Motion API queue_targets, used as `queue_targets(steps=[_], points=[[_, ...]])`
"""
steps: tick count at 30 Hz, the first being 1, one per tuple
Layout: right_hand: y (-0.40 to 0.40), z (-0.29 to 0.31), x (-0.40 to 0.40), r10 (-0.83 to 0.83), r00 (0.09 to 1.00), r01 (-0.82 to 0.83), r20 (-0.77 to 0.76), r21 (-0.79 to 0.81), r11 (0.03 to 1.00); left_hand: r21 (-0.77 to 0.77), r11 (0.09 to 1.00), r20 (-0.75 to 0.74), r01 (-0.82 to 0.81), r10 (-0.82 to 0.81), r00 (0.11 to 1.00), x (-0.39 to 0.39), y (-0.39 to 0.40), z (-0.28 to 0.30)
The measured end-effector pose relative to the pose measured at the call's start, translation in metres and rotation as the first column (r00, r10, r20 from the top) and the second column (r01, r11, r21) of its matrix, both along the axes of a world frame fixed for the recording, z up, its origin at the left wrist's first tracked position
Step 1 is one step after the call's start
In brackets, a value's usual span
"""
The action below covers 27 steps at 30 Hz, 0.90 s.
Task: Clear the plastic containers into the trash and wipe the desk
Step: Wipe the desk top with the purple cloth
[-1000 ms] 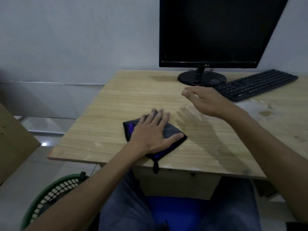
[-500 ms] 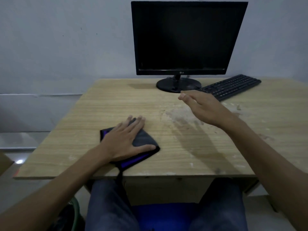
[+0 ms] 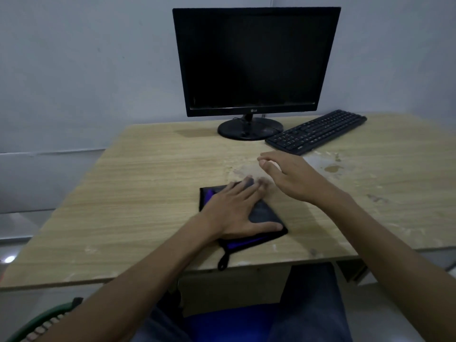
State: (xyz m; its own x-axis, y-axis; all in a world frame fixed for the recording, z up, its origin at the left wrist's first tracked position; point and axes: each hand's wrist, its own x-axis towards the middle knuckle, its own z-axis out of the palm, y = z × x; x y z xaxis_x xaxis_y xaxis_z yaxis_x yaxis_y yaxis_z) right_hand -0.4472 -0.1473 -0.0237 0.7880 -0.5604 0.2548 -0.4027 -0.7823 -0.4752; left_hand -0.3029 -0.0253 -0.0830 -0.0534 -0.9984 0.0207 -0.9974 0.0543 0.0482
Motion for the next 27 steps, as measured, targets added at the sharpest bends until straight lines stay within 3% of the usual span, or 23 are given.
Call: queue_targets(steps=[2,4,6,7,10,13,17,22,27], points=[[0.001,-0.003,-0.011,-0.055,0.998,0.055,0.022,-0.003,0.999,-0.008,0.999,-0.064,0.037,-0.038,0.997,-0.009,-0.008,0.002],[0.010,-0.010,-0.020,-0.086,0.996,0.086,0.018,-0.005,0.996,-0.102,0.994,-0.345,0.039,-0.073,0.936,-0.002,-0.004,0.010],[0.032,-0.016,-0.020,-0.061,0.998,0.061,-0.021,0.000,0.998,-0.258,0.956,-0.609,-0.142,-0.047,0.792,0.023,0.008,0.022],[0.046,-0.019,-0.017,-0.011,0.999,0.012,-0.045,0.015,1.000,-0.318,0.916,-0.654,-0.246,-0.024,0.756,0.040,0.014,0.028],[0.085,-0.038,0.005,0.166,0.966,-0.161,-0.200,0.037,0.986,-0.297,0.876,-0.598,-0.379,0.139,0.789,0.086,0.029,0.038],[0.093,-0.062,0.030,0.092,0.925,-0.133,-0.369,-0.089,0.987,-0.191,0.895,-0.466,-0.402,0.277,0.840,0.117,0.035,0.033],[0.058,-0.063,0.062,0.117,0.906,-0.166,-0.407,-0.085,0.982,-0.158,0.915,-0.356,-0.372,0.299,0.885,0.135,0.032,0.025],[-0.007,-0.059,0.124,0.139,0.903,-0.203,-0.407,-0.119,0.972,-0.258,0.848,-0.323,-0.464,0.376,0.868,0.159,0.018,0.023],[-0.077,-0.053,0.169,-0.018,0.894,-0.043,-0.447,-0.125,0.991,-0.210,0.866,-0.284,-0.453,0.390,0.876,0.175,0.015,0.020]])
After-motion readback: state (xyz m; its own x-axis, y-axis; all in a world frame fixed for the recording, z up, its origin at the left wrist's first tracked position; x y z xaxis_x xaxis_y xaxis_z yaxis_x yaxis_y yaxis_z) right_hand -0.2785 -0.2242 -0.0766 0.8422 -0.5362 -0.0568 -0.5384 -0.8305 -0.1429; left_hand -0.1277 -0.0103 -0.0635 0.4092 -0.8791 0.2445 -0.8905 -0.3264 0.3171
